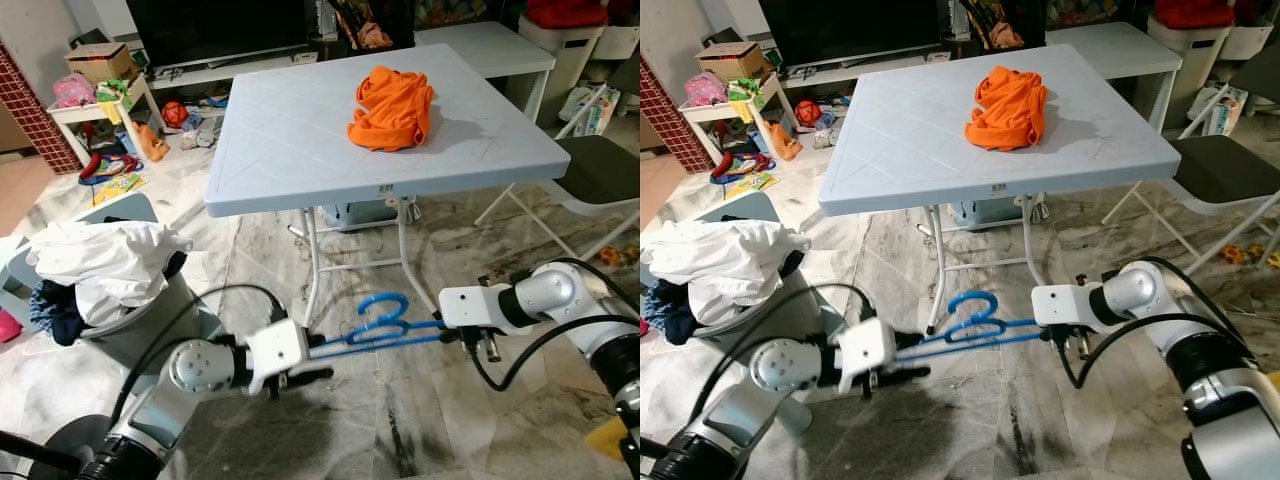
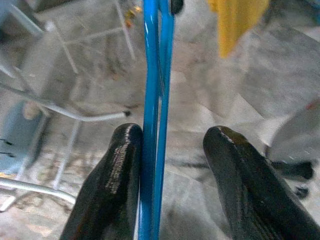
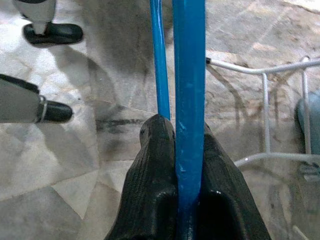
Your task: Hang hanger
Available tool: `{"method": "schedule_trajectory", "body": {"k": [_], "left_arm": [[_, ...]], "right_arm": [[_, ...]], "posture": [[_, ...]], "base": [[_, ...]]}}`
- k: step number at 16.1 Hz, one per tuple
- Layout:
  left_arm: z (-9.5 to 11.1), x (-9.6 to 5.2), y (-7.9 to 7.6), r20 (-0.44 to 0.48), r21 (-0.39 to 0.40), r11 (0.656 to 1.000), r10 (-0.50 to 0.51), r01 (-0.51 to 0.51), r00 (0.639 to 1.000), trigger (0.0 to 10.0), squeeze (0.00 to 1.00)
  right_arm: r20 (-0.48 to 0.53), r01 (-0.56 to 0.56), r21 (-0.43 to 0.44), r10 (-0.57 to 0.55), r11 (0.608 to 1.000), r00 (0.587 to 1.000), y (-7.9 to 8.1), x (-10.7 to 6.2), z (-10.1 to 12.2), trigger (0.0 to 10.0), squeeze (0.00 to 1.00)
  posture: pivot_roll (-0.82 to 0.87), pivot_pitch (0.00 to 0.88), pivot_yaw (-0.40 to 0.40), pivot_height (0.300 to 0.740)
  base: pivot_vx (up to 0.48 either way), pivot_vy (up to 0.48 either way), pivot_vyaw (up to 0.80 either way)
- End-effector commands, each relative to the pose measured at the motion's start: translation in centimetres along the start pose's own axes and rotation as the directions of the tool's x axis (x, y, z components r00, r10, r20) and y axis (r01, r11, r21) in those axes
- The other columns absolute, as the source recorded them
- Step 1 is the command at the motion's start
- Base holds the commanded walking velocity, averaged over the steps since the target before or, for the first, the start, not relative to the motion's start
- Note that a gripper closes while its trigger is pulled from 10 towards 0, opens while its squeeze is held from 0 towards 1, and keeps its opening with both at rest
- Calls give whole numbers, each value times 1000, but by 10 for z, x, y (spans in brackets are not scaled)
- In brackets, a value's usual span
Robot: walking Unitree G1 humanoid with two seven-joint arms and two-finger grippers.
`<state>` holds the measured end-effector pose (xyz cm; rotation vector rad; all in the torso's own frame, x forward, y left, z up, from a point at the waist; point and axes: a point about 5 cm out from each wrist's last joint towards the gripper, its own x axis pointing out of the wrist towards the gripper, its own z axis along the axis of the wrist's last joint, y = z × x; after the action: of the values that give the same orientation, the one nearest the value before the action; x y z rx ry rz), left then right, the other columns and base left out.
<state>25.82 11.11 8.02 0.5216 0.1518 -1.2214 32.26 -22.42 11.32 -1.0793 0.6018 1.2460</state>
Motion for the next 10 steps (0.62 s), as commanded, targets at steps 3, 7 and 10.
{"method": "schedule_trajectory", "body": {"k": [3, 7, 10], "left_arm": [[3, -12, 1, 39, -45, 996, 84, -82, 996, 10000, 1000], [1, -20, 4, 71, -189, 904, 402, -384, 913, 10000, 1000], [-7, -30, 18, 7, -293, 683, 702, -670, 712, 10000, 1000]], "right_arm": [[-27, 142, 67, -141, 988, 990, -8, 4, -6, 0, 0], [-21, 351, 362, -369, 863, 929, -7, 20, -14, 0, 0], [-55, 460, 618, -548, 638, 834, -4, 29, -17, 1373, 0]], "posture": [[-141, 0, 93, 740], [-130, 0, 83, 740], [-130, 0, 81, 740]], "base": [[0, 0, 0], [0, 0, 0], [0, 0, 0]]}}
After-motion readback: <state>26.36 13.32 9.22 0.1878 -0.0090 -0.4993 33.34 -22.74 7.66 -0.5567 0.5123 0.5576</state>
